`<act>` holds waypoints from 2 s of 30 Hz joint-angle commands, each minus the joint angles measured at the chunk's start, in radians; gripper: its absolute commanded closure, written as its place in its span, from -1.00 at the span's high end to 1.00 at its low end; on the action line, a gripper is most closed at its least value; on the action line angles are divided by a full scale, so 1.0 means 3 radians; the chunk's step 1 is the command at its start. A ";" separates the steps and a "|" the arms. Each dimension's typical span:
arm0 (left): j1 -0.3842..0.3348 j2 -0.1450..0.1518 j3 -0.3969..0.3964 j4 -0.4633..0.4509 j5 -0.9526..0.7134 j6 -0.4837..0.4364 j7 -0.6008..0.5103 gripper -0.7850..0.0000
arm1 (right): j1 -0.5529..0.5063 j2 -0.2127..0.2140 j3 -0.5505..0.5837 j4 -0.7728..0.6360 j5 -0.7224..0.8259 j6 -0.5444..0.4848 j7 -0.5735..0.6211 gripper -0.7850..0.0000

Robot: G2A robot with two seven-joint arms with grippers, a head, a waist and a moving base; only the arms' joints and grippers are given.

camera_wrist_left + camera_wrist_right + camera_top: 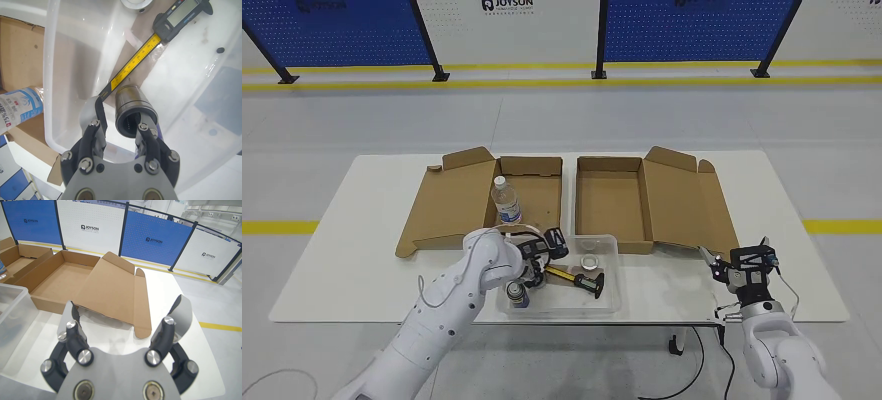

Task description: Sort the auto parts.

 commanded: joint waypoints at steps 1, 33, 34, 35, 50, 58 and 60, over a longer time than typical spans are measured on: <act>-0.0009 0.0000 0.0021 0.0021 0.0001 0.0006 0.0007 -0.14 | 0.0000 0.0000 0.0000 0.0000 0.0000 0.0000 0.0000 1.00; 0.0438 0.0236 -0.0557 -0.1165 -0.0680 -0.0106 0.0072 -1.00 | 0.0000 0.0000 0.0000 0.0000 0.0000 0.0000 0.0000 1.00; 0.0461 0.0259 -0.0554 -0.1214 -0.0704 -0.0130 0.0097 -1.00 | 0.0000 0.0000 0.0000 0.0000 0.0000 0.0000 0.0000 1.00; 0.0482 0.0282 -0.0551 -0.1256 -0.0746 -0.0156 0.0122 -1.00 | 0.0000 0.0000 0.0000 0.0000 0.0000 0.0000 0.0000 1.00; 0.0436 0.0553 -0.0514 -0.1410 -0.0779 -0.0179 0.0179 -1.00 | 0.0000 0.0000 0.0000 0.0000 0.0000 0.0000 0.0000 1.00; 0.0365 0.0560 -0.0747 -0.1351 -0.0503 0.0572 0.0467 -1.00 | 0.0000 0.0000 0.0000 0.0000 0.0000 0.0000 0.0000 1.00; 0.0356 0.0553 -0.0765 -0.1301 -0.0426 0.0768 0.0561 -1.00 | 0.0000 0.0000 0.0000 0.0000 0.0000 0.0000 0.0000 1.00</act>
